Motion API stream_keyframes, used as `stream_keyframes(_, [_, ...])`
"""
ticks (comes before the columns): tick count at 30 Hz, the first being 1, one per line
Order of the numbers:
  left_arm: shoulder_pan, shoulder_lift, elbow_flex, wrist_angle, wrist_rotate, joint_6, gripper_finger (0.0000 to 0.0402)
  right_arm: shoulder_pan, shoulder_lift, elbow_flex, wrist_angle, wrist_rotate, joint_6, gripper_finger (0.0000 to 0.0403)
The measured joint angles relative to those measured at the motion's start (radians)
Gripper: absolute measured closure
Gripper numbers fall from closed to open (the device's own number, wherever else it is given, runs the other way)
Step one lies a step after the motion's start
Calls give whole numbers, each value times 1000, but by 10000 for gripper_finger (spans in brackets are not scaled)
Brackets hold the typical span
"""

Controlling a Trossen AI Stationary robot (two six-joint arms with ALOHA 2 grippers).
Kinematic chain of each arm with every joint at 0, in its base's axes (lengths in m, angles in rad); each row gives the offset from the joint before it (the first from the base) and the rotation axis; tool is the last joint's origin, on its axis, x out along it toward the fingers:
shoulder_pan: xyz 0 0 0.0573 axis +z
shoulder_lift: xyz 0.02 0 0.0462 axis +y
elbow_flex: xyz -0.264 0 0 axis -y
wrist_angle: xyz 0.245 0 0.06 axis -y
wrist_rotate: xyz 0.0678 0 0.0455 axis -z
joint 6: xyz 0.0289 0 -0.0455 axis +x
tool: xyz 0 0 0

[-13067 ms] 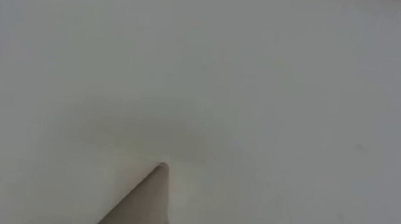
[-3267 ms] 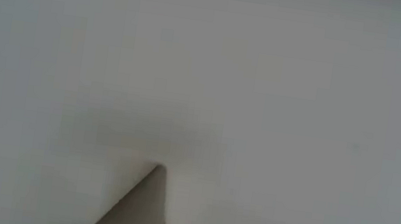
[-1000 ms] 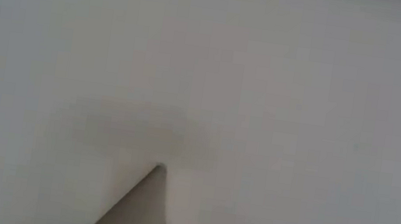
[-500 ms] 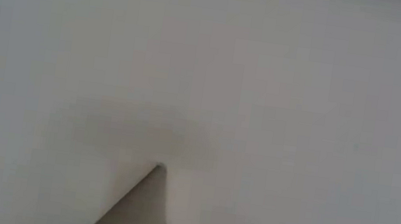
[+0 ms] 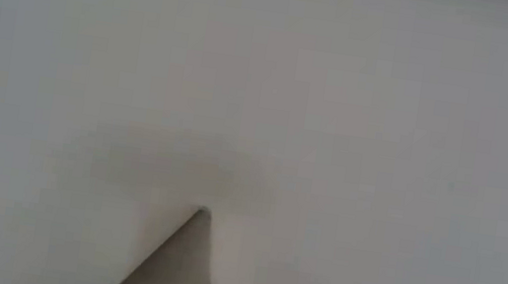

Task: Sort silverware
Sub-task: Put the fork into the silverware tray

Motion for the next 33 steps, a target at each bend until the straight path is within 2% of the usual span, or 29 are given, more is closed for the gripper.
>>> stream_keyframes(7, [0,0,0,-4,3,1,306,0,0,0,1,0,11,264])
stream_keyframes(11, [-11,-9,0,-5,-64,-1,306,0,0,0,1,0,18,264])
stream_keyframes(14, [-22,-41,22,-2,-100,-80,306,0,0,0,1,0,26,264])
stream_keyframes(19, [-33,-154,44,-6,-163,-343,306,0,-4,15,-40,-49,103,264])
stream_keyframes(22, [-33,-253,44,-24,-191,-499,306,8,-6,78,-186,-64,245,264])
stream_keyframes(25, [-35,-355,44,-106,-275,-679,306,47,-7,130,-376,-65,403,264])
stream_keyframes(29, [-42,-482,44,-372,-320,-1070,306,123,-7,144,-513,-90,689,264])
stream_keyframes(33, [-51,-542,43,-684,-333,-1477,306,210,6,144,-601,-96,909,264])
